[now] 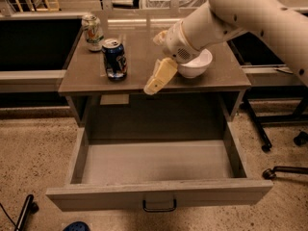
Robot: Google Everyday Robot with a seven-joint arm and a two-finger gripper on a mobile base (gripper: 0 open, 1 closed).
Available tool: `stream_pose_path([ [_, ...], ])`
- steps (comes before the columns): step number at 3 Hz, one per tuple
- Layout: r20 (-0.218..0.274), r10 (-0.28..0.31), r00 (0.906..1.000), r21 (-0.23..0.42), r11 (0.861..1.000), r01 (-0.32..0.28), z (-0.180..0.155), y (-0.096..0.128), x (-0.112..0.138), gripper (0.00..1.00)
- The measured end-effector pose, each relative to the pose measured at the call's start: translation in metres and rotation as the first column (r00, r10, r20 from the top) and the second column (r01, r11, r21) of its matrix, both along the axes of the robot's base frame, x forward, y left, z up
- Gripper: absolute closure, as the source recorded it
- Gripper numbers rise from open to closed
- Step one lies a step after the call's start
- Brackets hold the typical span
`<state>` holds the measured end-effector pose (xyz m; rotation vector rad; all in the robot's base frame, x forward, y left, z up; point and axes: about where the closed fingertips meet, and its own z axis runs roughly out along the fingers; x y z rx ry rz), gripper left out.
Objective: Place pepsi can into top drawer
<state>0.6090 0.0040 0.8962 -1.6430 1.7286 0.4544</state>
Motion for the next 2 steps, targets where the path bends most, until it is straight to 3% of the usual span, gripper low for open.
stream_pose_path([
  [1, 0.010, -0.039, 0.9992, 0.003, 0.999, 0.039, -0.005, 0.005, 0.010, 0.00],
  [2, 0.032, -0.039, 0.9987, 0.069, 0.997, 0.036, -0.005, 0.047, 0.042, 0.00],
])
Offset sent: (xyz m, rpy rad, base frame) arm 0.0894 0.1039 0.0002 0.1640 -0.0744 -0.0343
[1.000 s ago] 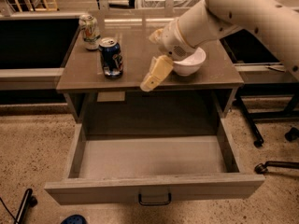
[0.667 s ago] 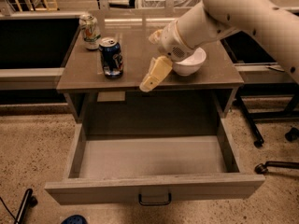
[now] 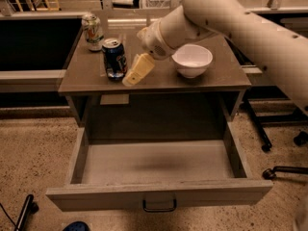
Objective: Place pepsi can into top drawer
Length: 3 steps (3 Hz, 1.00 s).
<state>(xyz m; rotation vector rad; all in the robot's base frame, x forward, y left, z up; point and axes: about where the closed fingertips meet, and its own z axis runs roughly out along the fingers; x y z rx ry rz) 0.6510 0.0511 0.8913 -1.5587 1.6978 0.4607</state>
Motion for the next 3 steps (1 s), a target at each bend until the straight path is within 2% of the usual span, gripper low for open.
stream_pose_path([
  [1, -0.030, -0.025, 0.9992, 0.027, 0.999, 0.026, -0.020, 0.032, 0.028, 0.00],
  [2, -0.065, -0.037, 0.9972, 0.135, 0.990, 0.045, -0.032, 0.052, 0.046, 0.00],
  [3, -0.076, -0.035, 0.9965, 0.152, 0.987, 0.046, -0.035, 0.057, 0.048, 0.18],
])
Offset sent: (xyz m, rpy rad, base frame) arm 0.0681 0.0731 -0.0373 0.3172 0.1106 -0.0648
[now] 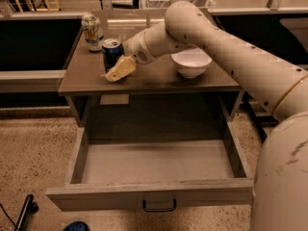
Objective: Place pepsi can into top drawer
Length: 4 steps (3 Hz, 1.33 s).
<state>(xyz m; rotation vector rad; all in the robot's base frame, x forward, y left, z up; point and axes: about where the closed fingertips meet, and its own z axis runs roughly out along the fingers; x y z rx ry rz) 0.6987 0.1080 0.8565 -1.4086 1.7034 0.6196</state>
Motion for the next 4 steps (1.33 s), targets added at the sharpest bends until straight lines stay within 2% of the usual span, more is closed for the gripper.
stream_pose_path([
  [1, 0.000, 0.000, 1.0000, 0.000, 1.000, 0.000, 0.000, 0.000, 0.000, 0.41],
  [2, 0.000, 0.010, 1.0000, 0.005, 1.000, -0.010, 0.001, 0.001, -0.001, 0.72],
  [3, 0.005, 0.122, 0.9925, 0.058, 0.991, -0.122, 0.008, 0.006, -0.015, 0.95],
  [4, -0.032, 0.261, 0.9647, 0.002, 0.965, -0.261, 0.010, 0.009, -0.051, 1.00],
])
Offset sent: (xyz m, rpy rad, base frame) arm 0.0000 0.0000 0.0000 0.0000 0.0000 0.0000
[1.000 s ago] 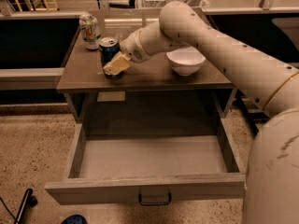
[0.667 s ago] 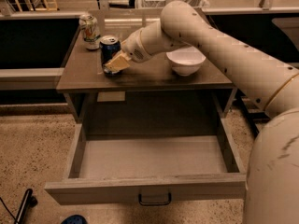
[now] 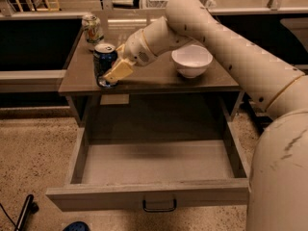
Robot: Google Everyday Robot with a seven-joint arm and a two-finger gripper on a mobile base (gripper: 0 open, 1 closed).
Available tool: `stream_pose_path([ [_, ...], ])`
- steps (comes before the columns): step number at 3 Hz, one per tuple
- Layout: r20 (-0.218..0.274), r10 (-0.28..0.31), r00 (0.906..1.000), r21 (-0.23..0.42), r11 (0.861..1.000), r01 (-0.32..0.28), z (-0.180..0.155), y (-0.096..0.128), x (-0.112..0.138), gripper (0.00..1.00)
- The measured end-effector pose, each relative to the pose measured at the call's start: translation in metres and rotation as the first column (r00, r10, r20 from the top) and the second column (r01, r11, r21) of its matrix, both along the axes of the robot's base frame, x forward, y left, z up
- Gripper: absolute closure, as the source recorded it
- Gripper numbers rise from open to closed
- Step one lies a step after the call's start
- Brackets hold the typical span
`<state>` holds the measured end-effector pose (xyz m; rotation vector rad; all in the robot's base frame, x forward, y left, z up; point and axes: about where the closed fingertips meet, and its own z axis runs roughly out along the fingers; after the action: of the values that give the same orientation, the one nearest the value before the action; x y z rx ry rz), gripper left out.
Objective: Place pepsi can into top drawer
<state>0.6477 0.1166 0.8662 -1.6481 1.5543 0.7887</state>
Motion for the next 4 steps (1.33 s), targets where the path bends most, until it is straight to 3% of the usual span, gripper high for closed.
stream_pose_path([
  [1, -0.078, 0.104, 0.9916, -0.208, 0.971, -0.118, -0.016, -0.012, -0.052, 1.00],
  [2, -0.126, 0.148, 0.9809, -0.246, 0.953, -0.176, -0.023, -0.021, -0.070, 1.00],
  [3, -0.126, 0.148, 0.9810, -0.243, 0.954, -0.175, -0.023, -0.020, -0.069, 1.00],
  [4, -0.077, 0.135, 0.9879, -0.254, 0.955, -0.150, -0.030, -0.024, -0.072, 1.00],
])
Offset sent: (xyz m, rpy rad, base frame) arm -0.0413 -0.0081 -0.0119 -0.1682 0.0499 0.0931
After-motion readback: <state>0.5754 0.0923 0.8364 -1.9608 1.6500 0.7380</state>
